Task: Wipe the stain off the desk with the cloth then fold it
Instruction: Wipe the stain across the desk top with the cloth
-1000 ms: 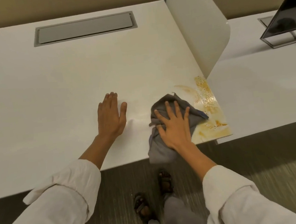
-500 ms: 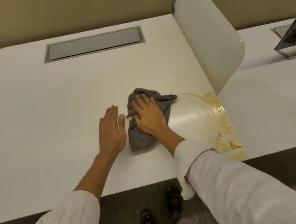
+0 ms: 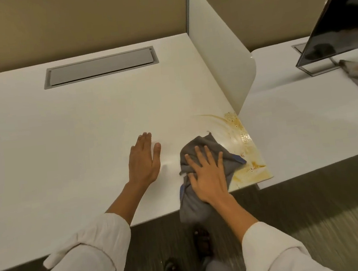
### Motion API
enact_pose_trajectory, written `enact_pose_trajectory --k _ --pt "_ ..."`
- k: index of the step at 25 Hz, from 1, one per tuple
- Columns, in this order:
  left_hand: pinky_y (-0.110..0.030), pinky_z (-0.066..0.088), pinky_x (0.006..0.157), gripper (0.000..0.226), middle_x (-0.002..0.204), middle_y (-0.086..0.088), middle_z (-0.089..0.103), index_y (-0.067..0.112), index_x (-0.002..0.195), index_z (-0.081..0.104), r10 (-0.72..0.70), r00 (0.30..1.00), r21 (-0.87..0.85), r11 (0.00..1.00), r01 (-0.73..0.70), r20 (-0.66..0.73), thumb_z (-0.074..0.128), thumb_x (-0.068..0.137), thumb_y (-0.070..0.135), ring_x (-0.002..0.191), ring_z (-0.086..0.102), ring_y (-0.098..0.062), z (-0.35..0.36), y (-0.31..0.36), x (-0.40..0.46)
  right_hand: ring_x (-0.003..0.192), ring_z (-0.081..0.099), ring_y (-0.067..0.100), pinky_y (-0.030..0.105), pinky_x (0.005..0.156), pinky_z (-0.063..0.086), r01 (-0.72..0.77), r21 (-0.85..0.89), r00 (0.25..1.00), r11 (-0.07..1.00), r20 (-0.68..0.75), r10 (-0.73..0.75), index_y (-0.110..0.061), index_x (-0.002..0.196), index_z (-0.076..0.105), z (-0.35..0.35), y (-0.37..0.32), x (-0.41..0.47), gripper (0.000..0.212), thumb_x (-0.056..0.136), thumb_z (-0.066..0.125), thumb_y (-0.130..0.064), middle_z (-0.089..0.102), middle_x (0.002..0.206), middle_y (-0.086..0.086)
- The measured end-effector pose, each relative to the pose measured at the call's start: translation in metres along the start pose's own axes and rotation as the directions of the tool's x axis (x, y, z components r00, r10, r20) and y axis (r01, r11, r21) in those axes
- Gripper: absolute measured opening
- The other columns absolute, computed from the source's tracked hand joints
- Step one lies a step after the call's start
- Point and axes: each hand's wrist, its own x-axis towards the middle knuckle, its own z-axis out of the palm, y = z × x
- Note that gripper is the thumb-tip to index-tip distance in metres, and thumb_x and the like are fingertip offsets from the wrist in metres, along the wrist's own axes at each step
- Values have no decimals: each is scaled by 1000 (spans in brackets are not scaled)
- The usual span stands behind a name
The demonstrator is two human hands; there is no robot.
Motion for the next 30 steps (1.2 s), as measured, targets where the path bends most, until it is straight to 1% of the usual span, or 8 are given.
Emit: enact_pose_trajectory --k 5,10,15,19,23,26,28,30 --pt "-43 14 123 67 160 -9 28 10 152 27 25 1000 5 1000 -25 -11 19 98 49 150 20 -22 15 21 17 151 6 34 60 119 -3 -138 -37 990 990 -9 138 -38 151 31 -17 51 38 58 94 37 -50 13 165 10" --pt "-41 13 123 67 160 -9 29 9 152 28 52 998 11 999 -52 -37 20 97 47 149 21 -22 33 37 58 151 9 31 54 121 3 -65 -13 998 998 -5 65 -28 153 30 -27 86 112 58 98 40 -43 17 164 10" --pt "-39 15 122 63 158 -9 33 9 151 31 55 995 -13 998 -56 -82 22 98 44 148 25 -22 40 45 94 151 8 30 51 122 4 -5 -10 1000 1000 14 5 -17 155 25 -24 76 192 61 100 36 -40 17 164 11" --pt "-41 18 121 61 157 -10 35 9 150 33 27 993 -12 1000 -29 -117 23 99 41 147 26 -22 36 36 105 151 12 29 49 122 7 184 17 983 983 24 -185 -13 153 28 -18 40 207 61 99 38 -38 20 163 12" --pt "-44 19 121 62 155 -13 37 6 148 35 5 992 -5 1000 -6 -123 23 99 41 146 29 -25 30 35 101 149 20 27 48 123 10 378 147 922 914 26 -385 -14 149 40 -11 21 138 60 93 48 -34 29 160 9" --pt "-40 16 122 64 157 -11 35 7 149 33 17 994 -22 1000 -20 -109 22 98 43 147 27 -24 28 49 102 148 26 27 55 121 10 242 124 970 962 -32 -239 -26 145 47 -10 50 81 57 89 47 -38 33 159 4" --pt "-40 14 123 64 158 -9 33 8 150 32 42 995 -33 998 -45 -87 21 98 44 148 25 -22 30 62 105 150 17 30 57 120 0 72 93 996 993 -52 -67 -34 146 43 -17 73 68 57 90 46 -42 24 162 5" --pt "-39 14 123 64 158 -9 33 9 150 32 66 994 -45 996 -71 -89 21 98 45 148 25 -22 35 72 107 152 7 32 57 120 -1 8 59 999 998 -40 -5 -34 150 35 -24 87 80 61 91 48 -43 14 164 10"
